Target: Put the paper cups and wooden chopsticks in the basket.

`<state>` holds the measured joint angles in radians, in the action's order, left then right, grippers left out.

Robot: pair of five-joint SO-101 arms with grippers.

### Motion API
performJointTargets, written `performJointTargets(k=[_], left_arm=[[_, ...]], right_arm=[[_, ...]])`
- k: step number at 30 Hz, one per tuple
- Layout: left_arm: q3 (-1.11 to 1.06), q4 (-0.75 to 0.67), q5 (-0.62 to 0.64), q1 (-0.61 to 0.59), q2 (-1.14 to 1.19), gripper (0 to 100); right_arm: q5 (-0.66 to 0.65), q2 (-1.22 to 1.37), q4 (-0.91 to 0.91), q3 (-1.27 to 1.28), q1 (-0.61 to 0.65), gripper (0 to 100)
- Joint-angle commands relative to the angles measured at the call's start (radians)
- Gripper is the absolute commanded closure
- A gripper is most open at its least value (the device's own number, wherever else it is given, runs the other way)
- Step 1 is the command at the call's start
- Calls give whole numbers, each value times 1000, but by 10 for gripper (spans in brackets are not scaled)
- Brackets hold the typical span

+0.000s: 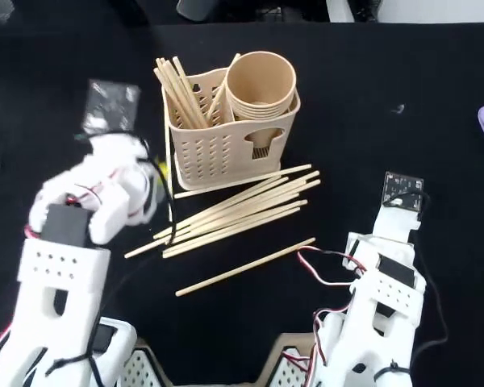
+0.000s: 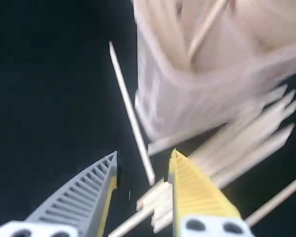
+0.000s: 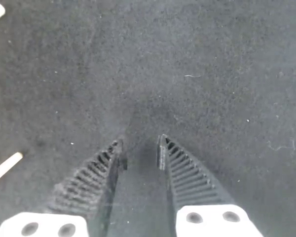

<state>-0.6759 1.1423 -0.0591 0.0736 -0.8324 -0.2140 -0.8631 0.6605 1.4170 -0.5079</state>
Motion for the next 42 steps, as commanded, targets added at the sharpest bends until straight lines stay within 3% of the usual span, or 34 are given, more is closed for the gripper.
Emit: performJointTargets(k=[1, 5, 11, 33, 42], left_arm=[[-206, -172, -14, -4, -21, 816], [-403, -384, 77, -12, -21, 721], [-532, -555, 95, -12, -17, 737], [-67, -554, 94, -47, 698, 739], [-50, -528, 3, -82, 781, 902]], right_arm=[[-3, -30, -23, -2, 12, 883], [-3, -30, -23, -2, 12, 883], [-3, -30, -23, -2, 12, 883], [-3, -28, -21, -2, 12, 883], [-3, -28, -21, -2, 12, 883]])
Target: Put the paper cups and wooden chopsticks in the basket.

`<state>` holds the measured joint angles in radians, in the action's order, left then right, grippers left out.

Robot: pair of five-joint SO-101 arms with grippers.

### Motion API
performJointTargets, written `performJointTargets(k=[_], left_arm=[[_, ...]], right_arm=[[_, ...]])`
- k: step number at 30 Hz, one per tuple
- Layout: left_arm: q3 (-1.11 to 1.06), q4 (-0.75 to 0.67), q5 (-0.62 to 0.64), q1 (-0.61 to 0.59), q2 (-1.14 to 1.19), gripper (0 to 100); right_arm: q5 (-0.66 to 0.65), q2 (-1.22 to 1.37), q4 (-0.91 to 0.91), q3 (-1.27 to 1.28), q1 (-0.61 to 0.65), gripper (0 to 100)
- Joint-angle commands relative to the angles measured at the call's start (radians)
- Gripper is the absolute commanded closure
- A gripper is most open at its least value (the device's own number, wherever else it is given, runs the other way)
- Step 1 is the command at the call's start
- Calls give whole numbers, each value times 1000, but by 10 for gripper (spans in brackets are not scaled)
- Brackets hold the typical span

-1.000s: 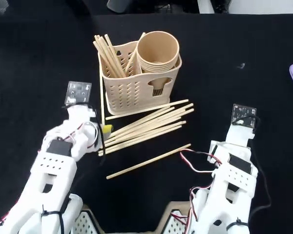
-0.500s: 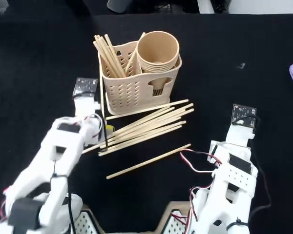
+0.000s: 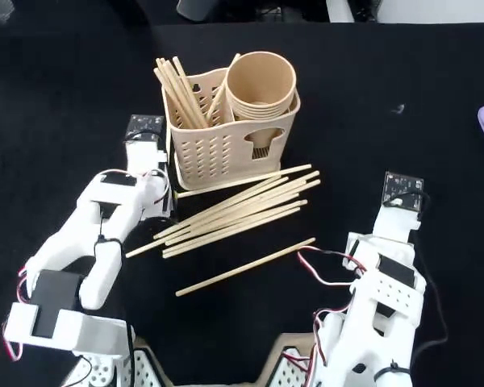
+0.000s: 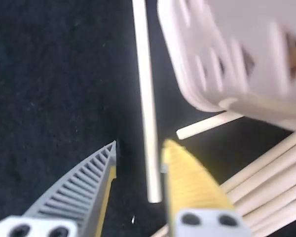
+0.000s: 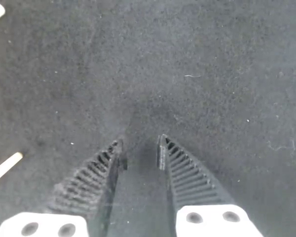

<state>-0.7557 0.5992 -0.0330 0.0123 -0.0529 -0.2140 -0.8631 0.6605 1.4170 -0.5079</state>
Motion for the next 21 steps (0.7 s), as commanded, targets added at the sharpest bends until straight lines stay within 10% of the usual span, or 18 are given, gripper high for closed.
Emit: performJointTargets(k=[1, 21], left_arm=[[33, 35, -23, -18, -2, 904], [65, 483, -155, -205, -276, 969]], right_arm=[[-3, -28, -21, -2, 12, 883], [-3, -28, -21, -2, 12, 883]])
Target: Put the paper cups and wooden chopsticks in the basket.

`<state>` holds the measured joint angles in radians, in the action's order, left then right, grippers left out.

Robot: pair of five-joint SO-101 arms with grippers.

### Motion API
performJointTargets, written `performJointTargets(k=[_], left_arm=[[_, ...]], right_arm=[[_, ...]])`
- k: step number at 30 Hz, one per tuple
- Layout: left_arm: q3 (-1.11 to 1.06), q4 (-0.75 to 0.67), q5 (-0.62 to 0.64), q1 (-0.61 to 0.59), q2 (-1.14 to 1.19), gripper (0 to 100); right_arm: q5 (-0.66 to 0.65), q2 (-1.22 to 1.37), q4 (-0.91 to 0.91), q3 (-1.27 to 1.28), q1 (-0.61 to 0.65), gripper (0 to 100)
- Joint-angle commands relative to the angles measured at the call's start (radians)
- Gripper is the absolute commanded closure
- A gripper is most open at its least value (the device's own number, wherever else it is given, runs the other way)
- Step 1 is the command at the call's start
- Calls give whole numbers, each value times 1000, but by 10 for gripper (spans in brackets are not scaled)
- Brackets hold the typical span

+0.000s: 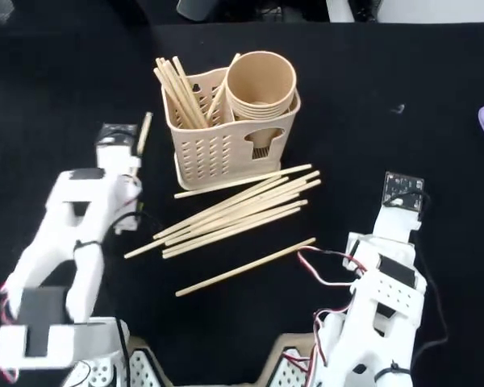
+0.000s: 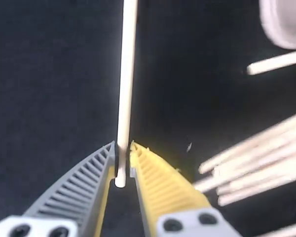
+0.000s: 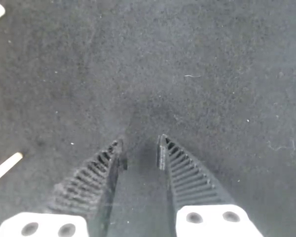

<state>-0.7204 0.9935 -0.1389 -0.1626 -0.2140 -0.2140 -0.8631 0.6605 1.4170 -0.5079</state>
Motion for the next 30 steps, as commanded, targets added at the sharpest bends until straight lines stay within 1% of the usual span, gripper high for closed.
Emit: performJointTargets(k=[1, 4, 6, 13, 15, 18, 20, 25, 30], left_arm=[[28, 140, -72, -33, -143, 969], [27, 249, -138, -25, -198, 968], [24, 267, -163, -22, -196, 964], [-18, 203, -170, -22, -74, 963], [-1, 187, -172, -24, -18, 938], [71, 196, -172, -33, 57, 843], [128, 190, -166, -33, 94, 800], [306, 166, -164, -25, 222, 809], [432, 160, -164, -21, 431, 809]], right_arm=[[-3, -28, -21, -2, 12, 883], [-3, -28, -21, -2, 12, 883], [-3, -28, -21, -2, 12, 883], [-3, -28, -21, -2, 12, 883], [-3, -28, -21, -2, 12, 883], [-3, -28, -21, -2, 12, 883], [-3, -28, -21, -2, 12, 883], [-3, -27, -21, -2, 12, 883], [-3, -27, -21, -2, 12, 883]])
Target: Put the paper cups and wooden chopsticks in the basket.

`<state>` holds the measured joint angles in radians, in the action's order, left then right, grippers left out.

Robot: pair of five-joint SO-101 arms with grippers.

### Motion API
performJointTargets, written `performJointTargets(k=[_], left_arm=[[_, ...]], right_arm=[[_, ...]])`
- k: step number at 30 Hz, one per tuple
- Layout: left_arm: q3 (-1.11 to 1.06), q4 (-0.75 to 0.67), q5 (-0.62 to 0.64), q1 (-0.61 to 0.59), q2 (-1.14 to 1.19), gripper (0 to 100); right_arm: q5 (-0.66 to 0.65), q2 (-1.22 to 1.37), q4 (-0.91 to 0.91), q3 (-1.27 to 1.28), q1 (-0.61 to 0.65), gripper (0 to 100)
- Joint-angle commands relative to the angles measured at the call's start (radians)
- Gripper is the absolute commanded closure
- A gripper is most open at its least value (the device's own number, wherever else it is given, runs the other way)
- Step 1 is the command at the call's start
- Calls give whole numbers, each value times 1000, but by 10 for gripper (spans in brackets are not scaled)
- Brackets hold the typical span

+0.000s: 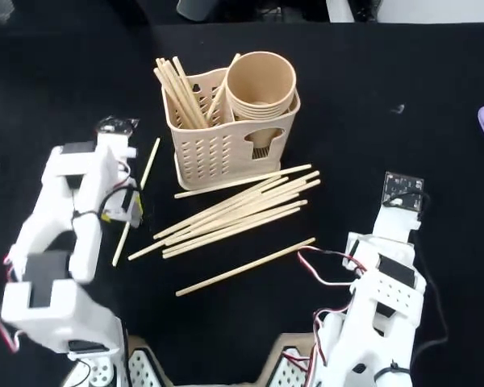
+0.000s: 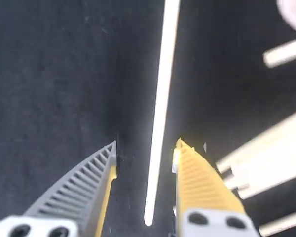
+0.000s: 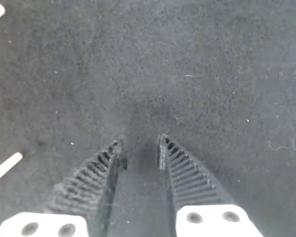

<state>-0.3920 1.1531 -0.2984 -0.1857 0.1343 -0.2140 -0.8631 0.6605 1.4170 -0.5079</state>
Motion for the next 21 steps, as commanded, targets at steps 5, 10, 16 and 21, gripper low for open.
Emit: performJointTargets(k=[5, 10, 16, 21], left_arm=[[182, 37, 23, 8, 212, 846], [245, 143, 74, 7, 195, 961], [251, 229, 74, -5, 41, 970], [260, 226, 74, -108, -150, 970]], right_arm=[[-3, -25, -21, -2, 12, 883], [-3, -25, -21, -2, 12, 883], [-3, -25, -21, -2, 12, 883], [-3, -25, -21, -2, 12, 883]])
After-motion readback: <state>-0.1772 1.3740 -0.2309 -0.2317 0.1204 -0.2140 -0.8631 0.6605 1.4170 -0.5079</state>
